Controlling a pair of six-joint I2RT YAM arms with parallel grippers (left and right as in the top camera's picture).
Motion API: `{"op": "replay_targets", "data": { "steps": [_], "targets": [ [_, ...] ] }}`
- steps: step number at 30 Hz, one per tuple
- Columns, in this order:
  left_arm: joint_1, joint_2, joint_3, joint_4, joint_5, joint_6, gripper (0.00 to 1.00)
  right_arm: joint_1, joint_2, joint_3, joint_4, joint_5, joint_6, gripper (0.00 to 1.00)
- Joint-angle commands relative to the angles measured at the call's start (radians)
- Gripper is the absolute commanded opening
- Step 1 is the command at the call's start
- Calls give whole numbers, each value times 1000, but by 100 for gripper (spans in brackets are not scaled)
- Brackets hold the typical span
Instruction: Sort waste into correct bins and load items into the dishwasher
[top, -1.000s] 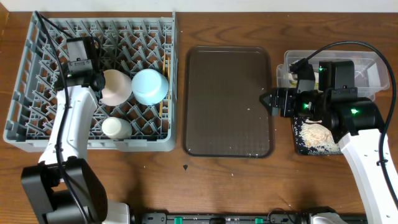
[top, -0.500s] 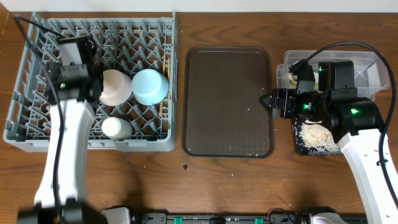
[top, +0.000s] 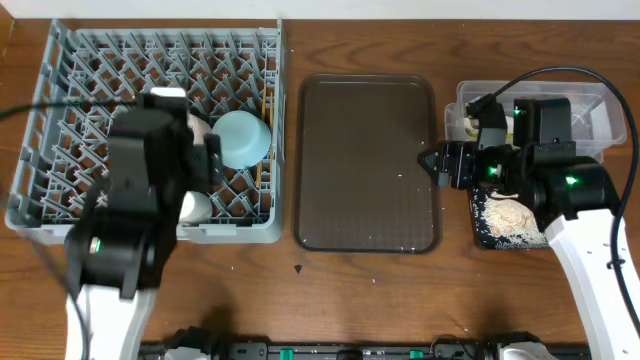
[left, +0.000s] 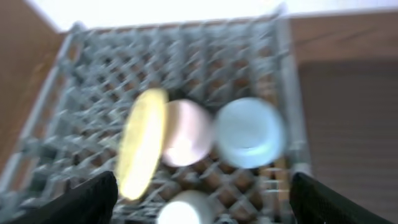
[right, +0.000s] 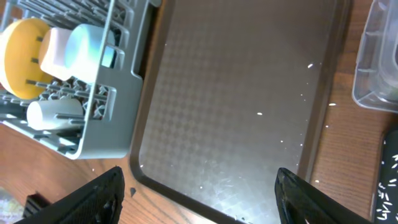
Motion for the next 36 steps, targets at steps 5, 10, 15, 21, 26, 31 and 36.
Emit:
{"op": "replay_targets", "data": {
  "steps": [5, 10, 15, 21, 26, 31, 36],
  "targets": [
    [-67, -244, 1, -20, 201, -111, 88, 2, -200, 4, 3, -35, -11, 77],
    [-67, -362, 1, -71, 183, -111, 97, 2, -321, 4, 5, -34, -11, 99],
    [-67, -408, 1, -83, 183, -111, 98, 2, -386, 4, -8, -34, -11, 99],
    [-67, -407, 1, -83, 184, -111, 98, 2, -394, 4, -20, -34, -11, 99],
    [-67, -407, 1, -83, 184, -111, 98, 2, -394, 4, -51, -26, -18, 99],
    [-67, -407, 1, -83, 184, -111, 98, 2, -395, 4, -120, -8, 9, 99],
    [-67, -407, 1, -83, 183, -111, 99, 2, -397, 4, -32, 5, -12, 99]
  ]
}}
